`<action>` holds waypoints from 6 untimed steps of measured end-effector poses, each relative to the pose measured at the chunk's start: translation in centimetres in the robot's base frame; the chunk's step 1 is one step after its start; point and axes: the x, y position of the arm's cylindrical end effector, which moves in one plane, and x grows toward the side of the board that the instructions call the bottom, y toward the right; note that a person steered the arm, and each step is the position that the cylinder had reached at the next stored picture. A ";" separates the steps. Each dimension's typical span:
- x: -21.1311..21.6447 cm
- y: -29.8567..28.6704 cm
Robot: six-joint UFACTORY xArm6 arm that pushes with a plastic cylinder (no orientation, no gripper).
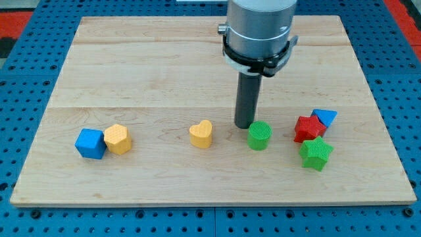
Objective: Move your arm towards yellow heart
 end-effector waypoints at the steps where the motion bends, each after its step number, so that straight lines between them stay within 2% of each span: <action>1: 1.6 -0.8; 3: 3.8 6.2; 4: 3.8 4.8; 5: 4.1 0.1; 6: 5.3 -1.9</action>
